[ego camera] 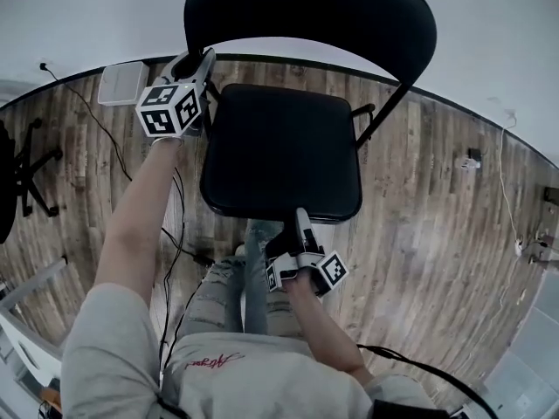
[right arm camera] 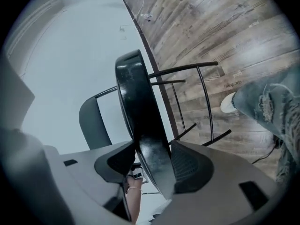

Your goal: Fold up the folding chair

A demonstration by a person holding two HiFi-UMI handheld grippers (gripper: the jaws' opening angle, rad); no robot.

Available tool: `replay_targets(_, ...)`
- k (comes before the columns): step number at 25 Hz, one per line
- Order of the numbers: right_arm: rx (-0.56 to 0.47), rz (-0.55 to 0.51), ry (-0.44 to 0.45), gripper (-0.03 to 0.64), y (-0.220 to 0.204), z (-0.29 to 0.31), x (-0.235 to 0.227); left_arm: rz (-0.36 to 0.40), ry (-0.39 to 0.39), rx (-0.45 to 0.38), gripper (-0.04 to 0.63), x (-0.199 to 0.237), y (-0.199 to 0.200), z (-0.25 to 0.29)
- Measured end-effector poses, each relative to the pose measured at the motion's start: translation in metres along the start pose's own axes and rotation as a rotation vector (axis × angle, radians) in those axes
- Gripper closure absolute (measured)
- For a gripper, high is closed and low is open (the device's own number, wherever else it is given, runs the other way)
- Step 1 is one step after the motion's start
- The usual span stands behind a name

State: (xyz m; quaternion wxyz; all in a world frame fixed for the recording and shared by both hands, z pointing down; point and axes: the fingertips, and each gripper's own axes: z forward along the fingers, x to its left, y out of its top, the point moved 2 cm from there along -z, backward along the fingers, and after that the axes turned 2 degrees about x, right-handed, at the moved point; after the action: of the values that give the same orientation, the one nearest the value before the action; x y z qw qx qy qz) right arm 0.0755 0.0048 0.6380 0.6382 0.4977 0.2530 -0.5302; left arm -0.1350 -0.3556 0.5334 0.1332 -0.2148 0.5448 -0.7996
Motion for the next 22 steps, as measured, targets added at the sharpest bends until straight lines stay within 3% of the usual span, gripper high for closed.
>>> replay_targets(7,0.083,-0.003,-0.082,0.387,0.002,0.026,0.026,-0.055,-0.017,-0.013,0.515,0.016,0.011,0.035)
replay_targets(10,0.103,0.017,-0.076,0.387,0.000,0.037,0.044,-0.070,-0.041,-0.006,0.514,0.020,0.018,0.046)
replay_targets(16,0.163,0.039,0.036,0.390,-0.012,0.060,0.097,-0.061,-0.149,-0.059,0.514,0.019,0.046,0.048)
replay_targets(22,0.202,0.011,0.163,0.431,-0.017,0.089,0.155,-0.031,-0.197,-0.088,0.514,0.012,0.067,0.042)
